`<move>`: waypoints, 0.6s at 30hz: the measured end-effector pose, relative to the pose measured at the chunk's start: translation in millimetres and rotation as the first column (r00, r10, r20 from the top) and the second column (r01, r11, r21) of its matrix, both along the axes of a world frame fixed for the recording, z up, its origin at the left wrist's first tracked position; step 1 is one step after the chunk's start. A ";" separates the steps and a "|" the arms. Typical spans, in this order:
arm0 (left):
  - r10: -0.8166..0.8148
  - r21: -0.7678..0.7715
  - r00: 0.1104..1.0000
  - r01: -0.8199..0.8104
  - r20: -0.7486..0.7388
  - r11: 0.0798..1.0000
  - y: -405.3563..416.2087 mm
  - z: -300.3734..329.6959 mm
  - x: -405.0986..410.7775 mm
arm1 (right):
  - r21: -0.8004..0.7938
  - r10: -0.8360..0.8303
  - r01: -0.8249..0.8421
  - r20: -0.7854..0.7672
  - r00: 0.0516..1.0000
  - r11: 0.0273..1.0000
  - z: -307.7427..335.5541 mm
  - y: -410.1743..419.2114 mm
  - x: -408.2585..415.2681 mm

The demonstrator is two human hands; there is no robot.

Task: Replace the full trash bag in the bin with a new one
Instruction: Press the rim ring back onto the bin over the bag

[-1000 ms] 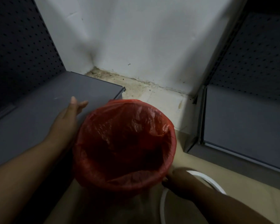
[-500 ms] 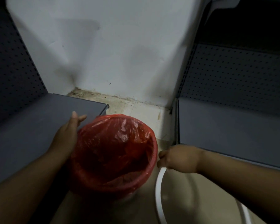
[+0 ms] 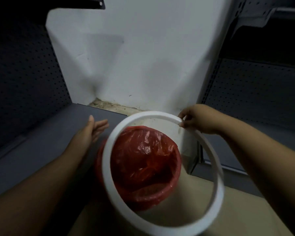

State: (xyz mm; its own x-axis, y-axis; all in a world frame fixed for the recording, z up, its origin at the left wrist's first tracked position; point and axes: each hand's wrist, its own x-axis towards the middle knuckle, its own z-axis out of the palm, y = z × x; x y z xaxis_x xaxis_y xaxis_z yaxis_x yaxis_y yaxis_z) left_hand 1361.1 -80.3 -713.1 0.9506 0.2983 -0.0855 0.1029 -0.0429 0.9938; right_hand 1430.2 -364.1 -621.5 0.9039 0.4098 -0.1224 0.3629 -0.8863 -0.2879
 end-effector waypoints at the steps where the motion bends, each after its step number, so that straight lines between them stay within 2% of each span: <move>1: -0.013 -0.060 1.000 0.012 -0.020 0.998 4.2 -0.3 -1.2 | 0.021 -0.040 0.040 0.003 0.999 0.999 -4.4 5.6 3.3; 4: -0.034 -0.192 0.997 0.022 -0.064 0.981 14.8 -2.8 -6.9 | 0.004 -0.123 0.123 0.021 0.992 0.992 -20.9 21.5 10.9; 8: -0.063 -0.136 0.992 0.048 -0.112 0.990 14.3 -11.1 -14.5 | -0.045 -0.177 0.180 0.055 0.983 0.983 -42.3 39.3 15.2; 10: -0.042 -0.068 0.988 0.032 -0.150 0.997 10.1 -18.1 -17.6 | -0.047 -0.226 0.230 0.076 0.971 0.972 -55.4 44.9 17.2; 13: 0.068 0.137 0.979 -0.042 -0.192 0.990 3.5 -22.2 -18.6 | 0.020 -0.298 0.297 0.084 0.951 0.955 -76.4 46.5 20.6; 18: 0.030 0.335 0.978 0.042 -0.207 0.941 -4.1 -23.0 -16.3 | 0.220 -0.305 0.292 0.025 0.952 0.931 -98.1 44.5 16.0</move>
